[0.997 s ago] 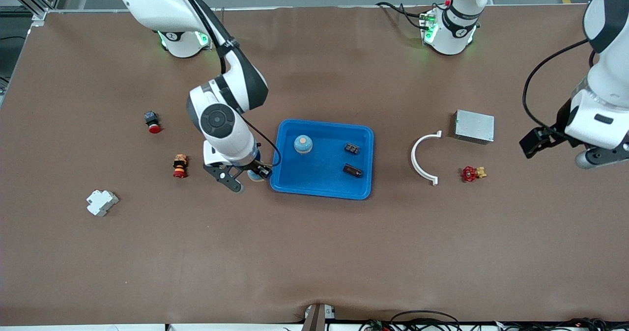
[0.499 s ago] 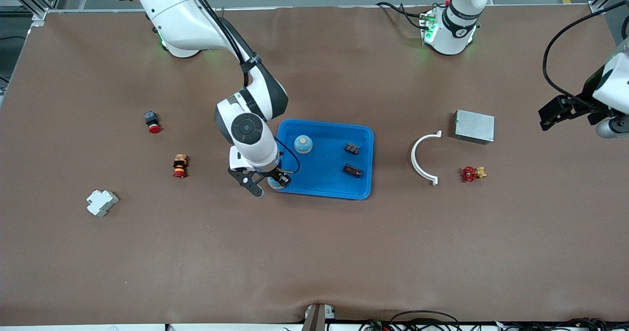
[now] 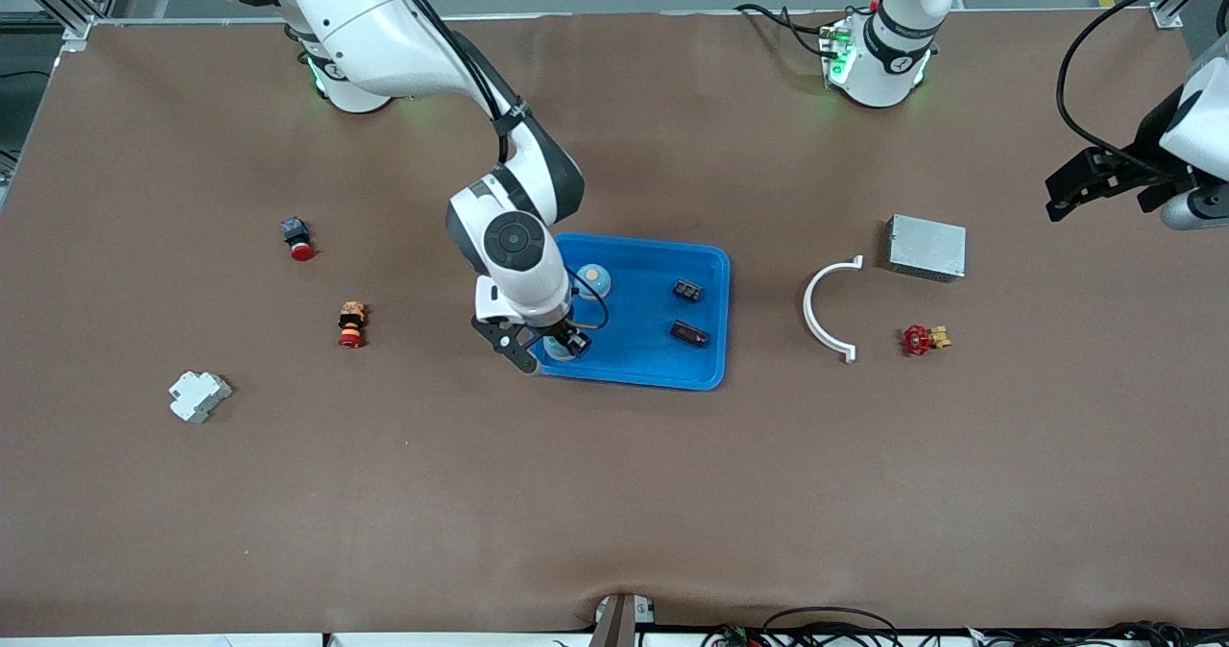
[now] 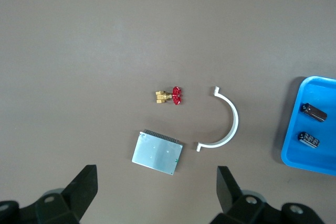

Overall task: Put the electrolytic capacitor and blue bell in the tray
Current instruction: 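Lower the blue bell into the tray and open the right gripper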

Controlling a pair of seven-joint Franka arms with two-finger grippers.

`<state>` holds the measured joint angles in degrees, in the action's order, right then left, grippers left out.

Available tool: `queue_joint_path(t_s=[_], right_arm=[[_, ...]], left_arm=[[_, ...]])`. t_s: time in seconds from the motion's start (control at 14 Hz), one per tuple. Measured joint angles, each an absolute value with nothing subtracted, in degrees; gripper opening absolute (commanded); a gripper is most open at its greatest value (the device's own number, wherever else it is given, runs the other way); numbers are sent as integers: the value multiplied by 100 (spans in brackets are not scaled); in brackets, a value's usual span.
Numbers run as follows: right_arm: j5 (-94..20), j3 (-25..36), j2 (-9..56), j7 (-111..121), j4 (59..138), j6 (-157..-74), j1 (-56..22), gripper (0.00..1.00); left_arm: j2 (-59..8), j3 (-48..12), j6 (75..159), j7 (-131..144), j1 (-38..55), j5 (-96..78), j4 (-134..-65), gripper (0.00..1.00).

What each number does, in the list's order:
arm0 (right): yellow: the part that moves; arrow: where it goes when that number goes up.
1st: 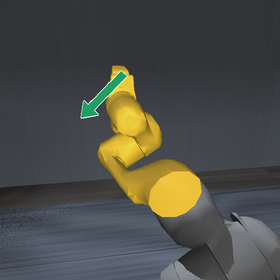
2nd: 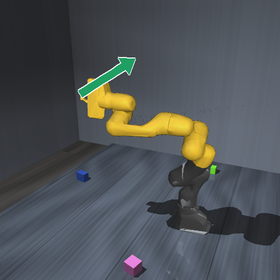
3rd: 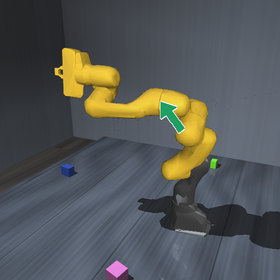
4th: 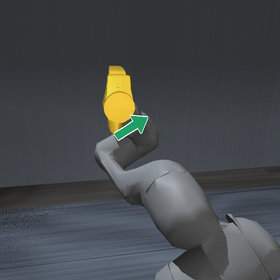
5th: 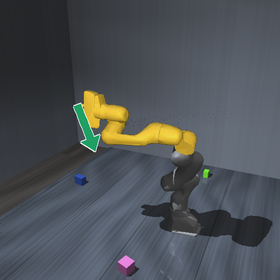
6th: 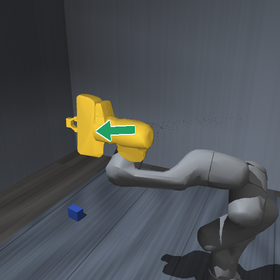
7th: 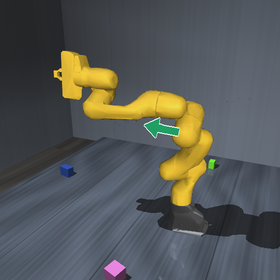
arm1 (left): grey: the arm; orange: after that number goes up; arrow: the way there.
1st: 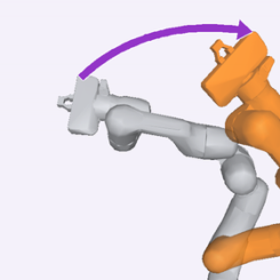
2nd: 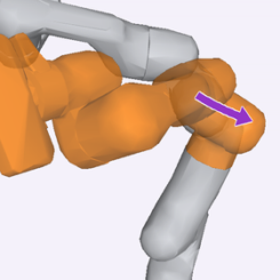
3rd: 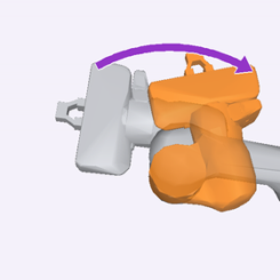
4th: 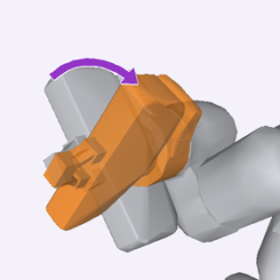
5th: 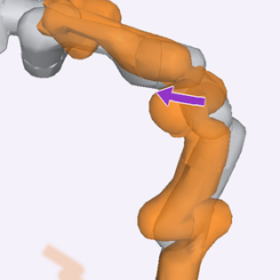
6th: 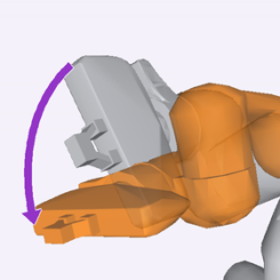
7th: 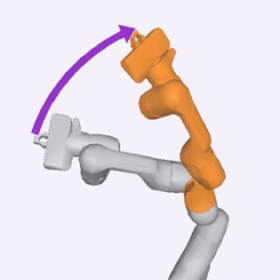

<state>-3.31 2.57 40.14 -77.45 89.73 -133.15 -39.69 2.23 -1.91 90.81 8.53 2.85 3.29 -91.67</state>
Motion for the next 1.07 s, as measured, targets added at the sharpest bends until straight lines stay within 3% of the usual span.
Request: queue_joint_path(t_s=[1.07], right_arm=[[7, 290, 4359, -8255, 8975, -13597, -4222, 0]], left_arm=[[441, -189, 9075, 853, 285, 319, -9457, 100]])
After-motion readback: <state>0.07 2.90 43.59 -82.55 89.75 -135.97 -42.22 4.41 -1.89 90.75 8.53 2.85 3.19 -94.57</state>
